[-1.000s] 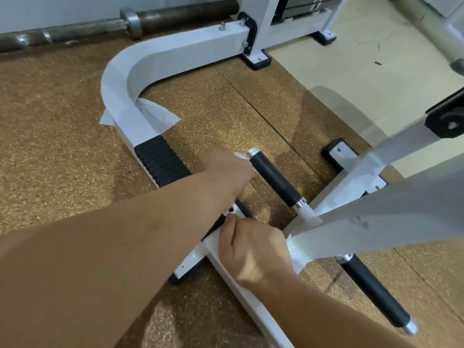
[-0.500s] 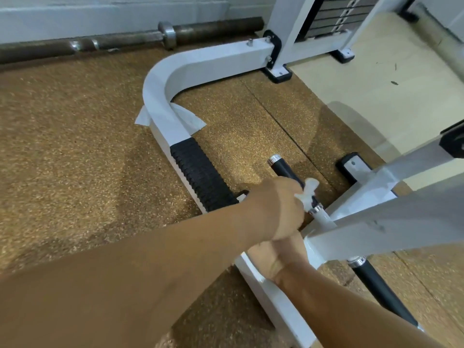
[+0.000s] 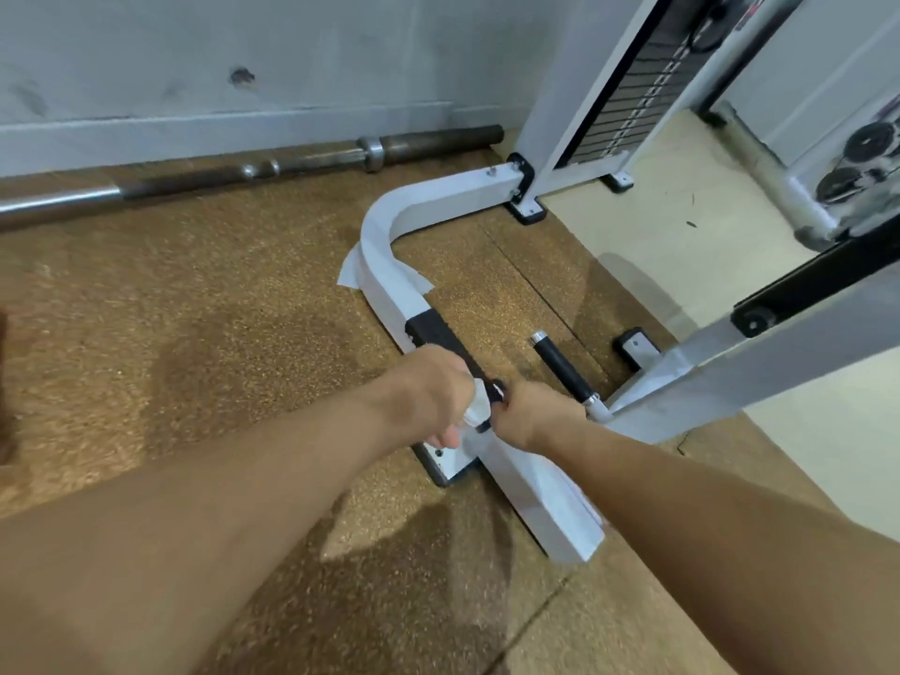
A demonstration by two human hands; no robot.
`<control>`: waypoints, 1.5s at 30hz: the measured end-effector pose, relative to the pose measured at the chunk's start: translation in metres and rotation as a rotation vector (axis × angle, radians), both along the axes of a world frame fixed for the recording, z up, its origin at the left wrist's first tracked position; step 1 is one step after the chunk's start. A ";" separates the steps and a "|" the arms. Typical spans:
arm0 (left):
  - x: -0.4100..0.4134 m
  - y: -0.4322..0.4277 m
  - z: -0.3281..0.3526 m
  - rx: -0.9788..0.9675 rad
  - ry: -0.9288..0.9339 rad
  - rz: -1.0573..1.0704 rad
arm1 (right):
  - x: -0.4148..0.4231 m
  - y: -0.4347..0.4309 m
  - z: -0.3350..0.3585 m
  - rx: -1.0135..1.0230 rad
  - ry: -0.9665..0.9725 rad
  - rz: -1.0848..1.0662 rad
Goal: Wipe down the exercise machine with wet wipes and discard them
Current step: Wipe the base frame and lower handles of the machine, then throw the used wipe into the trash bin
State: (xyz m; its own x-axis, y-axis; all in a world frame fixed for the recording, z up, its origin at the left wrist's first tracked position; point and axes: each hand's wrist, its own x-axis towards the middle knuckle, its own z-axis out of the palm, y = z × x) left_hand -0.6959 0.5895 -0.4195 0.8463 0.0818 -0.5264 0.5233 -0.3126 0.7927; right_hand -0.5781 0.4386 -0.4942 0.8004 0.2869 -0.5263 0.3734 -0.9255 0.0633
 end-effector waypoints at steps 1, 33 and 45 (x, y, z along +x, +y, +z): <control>-0.003 0.003 0.005 -0.057 0.017 0.044 | -0.005 0.008 0.015 0.053 0.053 -0.035; -0.316 -0.017 0.692 -0.019 -0.223 0.239 | -0.344 0.032 0.748 0.917 0.777 -1.037; -0.447 -0.062 0.705 -0.100 -0.192 0.570 | -0.459 0.009 0.755 1.116 1.092 -1.026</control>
